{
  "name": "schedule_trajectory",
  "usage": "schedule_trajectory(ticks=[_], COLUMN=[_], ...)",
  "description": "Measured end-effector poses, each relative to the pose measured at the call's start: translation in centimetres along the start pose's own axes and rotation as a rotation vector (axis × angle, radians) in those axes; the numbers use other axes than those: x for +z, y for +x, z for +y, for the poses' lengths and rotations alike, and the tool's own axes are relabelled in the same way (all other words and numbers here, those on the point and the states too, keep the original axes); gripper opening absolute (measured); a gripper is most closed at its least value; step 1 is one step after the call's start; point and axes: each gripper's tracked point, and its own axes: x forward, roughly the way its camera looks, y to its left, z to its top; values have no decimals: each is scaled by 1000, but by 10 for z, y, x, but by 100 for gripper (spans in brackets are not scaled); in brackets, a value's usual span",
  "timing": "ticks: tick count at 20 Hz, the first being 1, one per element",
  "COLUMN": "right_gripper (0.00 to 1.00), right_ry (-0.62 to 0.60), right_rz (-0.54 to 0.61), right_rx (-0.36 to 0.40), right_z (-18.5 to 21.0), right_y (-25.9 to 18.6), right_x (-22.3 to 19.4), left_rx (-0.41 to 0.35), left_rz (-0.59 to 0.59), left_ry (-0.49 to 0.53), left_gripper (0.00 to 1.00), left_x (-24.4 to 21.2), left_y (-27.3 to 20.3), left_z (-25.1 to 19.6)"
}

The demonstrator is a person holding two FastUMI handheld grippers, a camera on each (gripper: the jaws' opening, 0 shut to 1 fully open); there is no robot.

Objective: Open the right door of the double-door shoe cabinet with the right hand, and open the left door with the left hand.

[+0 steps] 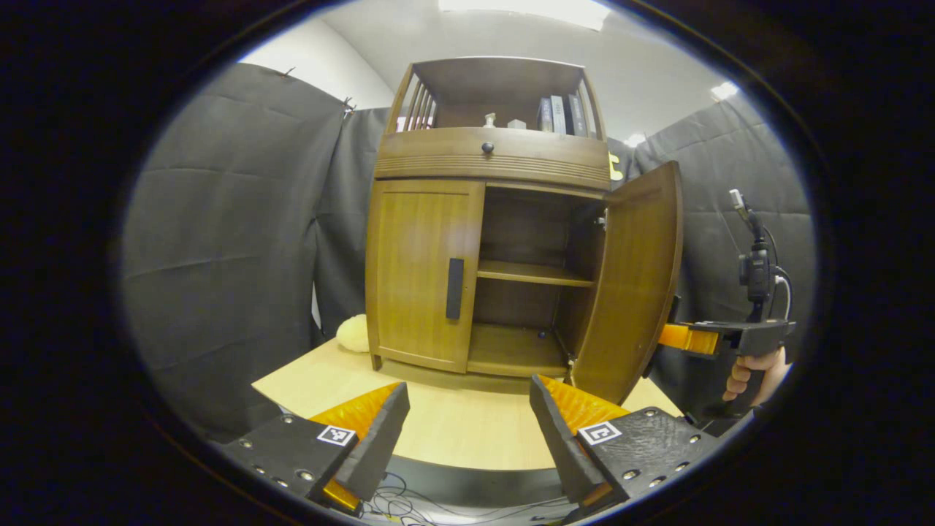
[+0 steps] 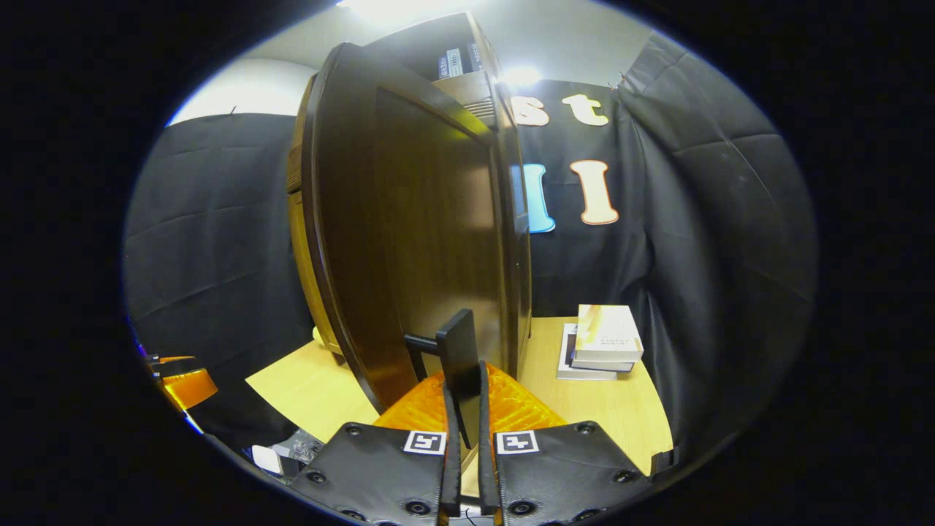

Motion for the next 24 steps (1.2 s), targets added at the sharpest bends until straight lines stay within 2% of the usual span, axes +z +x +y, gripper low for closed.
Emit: schedule_trajectory(ticks=[1,3,5,8,9,10,16,18,19,20,23,24], right_gripper=[11,7,11,11,7,11,10,11,7,10,10,7], right_ry=[9,39,92,135,146,148,183,202,204,199,182,189], right_rz=[0,-1,-1,-2,2,3,38,49,51,52,62,61], right_rx=[-10,-33,-57,-84,-85,-95,-180,-221,-248,-287,-372,-404], right_z=[-3,-7,-6,-9,-7,-9,-14,-14,-13,-14,-22,-23], right_y=[-1,-1,-1,-1,-1,-1,-8,-12,-15,-19,-31,-34], right_x=[0,0,0,0,0,0,-7,-9,-12,-14,-15,-16], left_rx=[-2,-2,-3,-2,-7,-10,-67,-93,-107,-120,-153,-165], left_rz=[-1,1,8,30,27,26,36,37,41,42,47,44], left_ry=[1,-8,-28,-95,-116,-123,-88,-83,-79,-76,-87,-90], left_gripper=[94,94,94,95,95,95,94,95,95,95,95,94], left_x=[0,-2,-5,-7,-5,-4,8,11,13,12,18,20], left_y=[1,2,4,9,12,17,58,77,86,96,123,134], left_z=[1,2,5,10,12,17,41,50,54,58,72,76])
